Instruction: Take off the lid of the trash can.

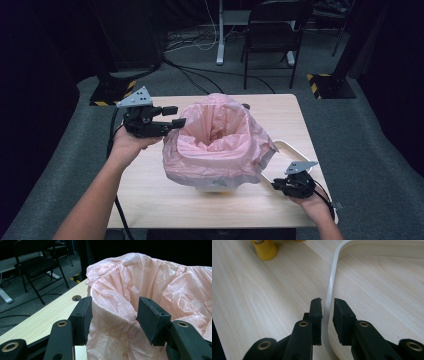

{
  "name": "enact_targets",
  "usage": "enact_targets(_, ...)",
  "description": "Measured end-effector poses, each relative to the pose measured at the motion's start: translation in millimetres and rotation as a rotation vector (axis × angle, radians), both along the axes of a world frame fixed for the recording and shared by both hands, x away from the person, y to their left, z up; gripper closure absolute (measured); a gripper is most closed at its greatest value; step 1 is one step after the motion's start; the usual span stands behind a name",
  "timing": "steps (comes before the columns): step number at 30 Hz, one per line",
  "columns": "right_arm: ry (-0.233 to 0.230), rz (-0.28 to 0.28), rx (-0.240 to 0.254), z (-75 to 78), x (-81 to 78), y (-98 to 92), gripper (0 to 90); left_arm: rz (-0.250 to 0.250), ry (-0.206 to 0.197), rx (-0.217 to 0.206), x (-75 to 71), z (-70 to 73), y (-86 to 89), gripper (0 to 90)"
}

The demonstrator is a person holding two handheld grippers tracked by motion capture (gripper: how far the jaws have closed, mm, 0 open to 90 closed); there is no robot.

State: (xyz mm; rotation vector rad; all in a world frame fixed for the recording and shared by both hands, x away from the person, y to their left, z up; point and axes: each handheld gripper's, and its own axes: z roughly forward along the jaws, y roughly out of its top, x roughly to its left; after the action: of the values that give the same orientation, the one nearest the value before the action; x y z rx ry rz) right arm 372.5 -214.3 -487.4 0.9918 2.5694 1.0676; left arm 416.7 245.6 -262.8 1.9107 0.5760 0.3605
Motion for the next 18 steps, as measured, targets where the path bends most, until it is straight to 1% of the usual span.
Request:
enact_targets(4,-0.003,-0.003,0.000,0.7,-0.2,0.8,74.4,0.001,-0.001,-0.001,0.2,-0.3,0.1,45.4)
enact_targets(9,-0.013,-0.020,0.006,1.6,-0.1,-0.7,70.6,0.004,-0.005,-0.004,0.1,-0.3,1.0,45.4)
enact_targets(18,-0.036,-0.031,0.031,7.4,-2.0,0.8,67.0,0.004,-0.014,0.001,-0.2,-0.5,1.2,45.2)
